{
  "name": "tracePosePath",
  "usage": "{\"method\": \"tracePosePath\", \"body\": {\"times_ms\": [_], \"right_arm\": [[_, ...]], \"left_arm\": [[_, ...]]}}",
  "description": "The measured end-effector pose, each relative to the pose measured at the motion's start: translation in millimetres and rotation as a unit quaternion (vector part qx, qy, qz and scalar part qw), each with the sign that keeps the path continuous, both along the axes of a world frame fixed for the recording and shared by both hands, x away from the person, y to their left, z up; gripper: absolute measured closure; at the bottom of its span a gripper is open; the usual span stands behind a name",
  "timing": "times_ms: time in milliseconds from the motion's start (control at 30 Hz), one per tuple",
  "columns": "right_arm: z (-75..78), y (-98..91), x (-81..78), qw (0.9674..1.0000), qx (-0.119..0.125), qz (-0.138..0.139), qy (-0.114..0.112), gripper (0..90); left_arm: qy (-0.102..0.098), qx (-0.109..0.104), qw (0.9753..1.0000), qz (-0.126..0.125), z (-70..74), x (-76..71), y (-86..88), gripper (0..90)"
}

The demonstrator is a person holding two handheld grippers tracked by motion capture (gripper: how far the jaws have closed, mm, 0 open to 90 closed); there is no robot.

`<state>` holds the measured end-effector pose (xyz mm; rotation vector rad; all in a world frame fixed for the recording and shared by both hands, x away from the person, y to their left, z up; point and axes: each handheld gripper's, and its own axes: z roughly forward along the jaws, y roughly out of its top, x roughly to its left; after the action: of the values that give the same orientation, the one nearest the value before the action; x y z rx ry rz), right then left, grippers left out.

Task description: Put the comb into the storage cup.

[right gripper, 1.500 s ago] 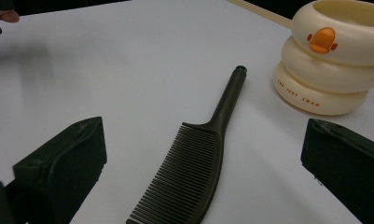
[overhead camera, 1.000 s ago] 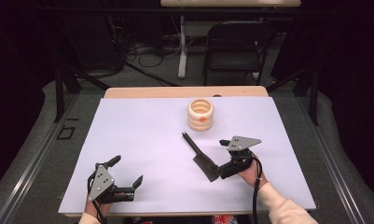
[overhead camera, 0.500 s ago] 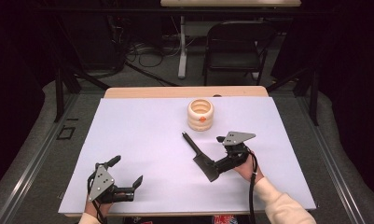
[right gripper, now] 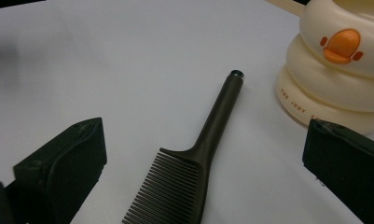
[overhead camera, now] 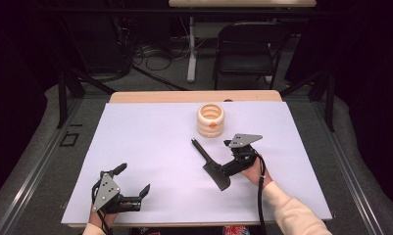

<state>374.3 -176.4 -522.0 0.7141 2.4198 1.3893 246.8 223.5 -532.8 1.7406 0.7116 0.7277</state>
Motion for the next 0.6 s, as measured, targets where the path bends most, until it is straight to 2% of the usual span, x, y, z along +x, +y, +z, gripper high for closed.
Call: {"method": "tracePosePath", "body": {"times_ms": [600], "right_arm": [[-0.1, 13.7, 17.3, 0.9999, -0.003, 0.005, 0.009, 0.0]], "left_arm": [[-0.001, 0.001, 1.0, -0.001, 0.1, -0.1, 0.2, 0.3]]}}
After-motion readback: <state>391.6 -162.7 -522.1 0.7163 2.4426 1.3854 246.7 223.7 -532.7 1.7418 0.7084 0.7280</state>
